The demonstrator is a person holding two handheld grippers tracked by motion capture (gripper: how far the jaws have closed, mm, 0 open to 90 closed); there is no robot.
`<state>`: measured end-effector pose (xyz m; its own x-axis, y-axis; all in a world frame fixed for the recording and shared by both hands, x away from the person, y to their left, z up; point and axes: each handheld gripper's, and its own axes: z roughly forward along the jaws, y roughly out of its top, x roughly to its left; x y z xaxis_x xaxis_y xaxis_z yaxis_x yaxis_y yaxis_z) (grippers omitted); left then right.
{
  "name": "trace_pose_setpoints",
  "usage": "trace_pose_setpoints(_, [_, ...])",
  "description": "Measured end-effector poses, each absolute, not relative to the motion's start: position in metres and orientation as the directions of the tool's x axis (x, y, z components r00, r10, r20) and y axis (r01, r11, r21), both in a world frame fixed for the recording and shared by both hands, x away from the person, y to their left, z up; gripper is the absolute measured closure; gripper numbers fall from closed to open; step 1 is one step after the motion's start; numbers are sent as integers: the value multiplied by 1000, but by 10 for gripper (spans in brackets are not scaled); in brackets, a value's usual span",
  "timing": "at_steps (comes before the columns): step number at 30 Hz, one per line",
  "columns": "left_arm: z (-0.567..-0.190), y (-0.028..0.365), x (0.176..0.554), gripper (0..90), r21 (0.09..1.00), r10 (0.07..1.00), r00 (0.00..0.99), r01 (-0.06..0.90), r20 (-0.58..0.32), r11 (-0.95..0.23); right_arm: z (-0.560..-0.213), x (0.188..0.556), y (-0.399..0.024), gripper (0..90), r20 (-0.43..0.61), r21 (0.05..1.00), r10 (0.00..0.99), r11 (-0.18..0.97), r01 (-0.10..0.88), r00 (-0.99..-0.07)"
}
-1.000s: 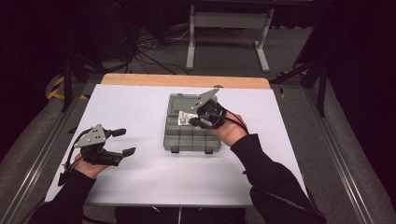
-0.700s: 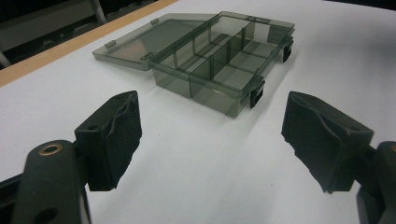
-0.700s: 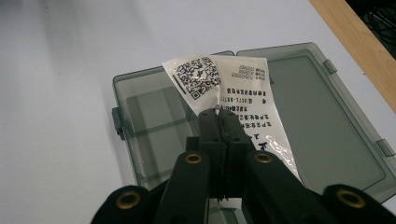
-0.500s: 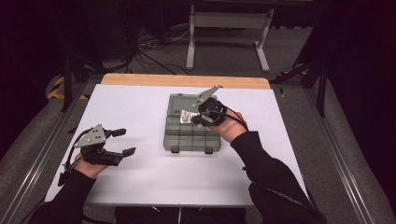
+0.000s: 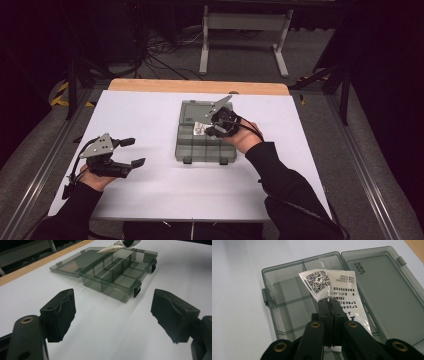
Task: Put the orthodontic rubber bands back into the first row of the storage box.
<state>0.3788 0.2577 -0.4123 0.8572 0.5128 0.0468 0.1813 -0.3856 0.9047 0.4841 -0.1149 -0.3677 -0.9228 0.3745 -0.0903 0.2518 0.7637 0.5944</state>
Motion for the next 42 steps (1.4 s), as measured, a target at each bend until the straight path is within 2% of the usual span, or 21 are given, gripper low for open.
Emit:
trace_pose_setpoints(12, [-412, 258, 379, 205, 904, 513, 857, 180, 48, -387, -377, 488, -113, 894, -67, 570, 364, 778, 264, -929])
trace_pose_setpoints(42, [-413, 258, 379, 204, 904, 514, 857, 185, 44, -385, -393, 507, -115, 889, -48, 562, 408, 766, 314, -912])
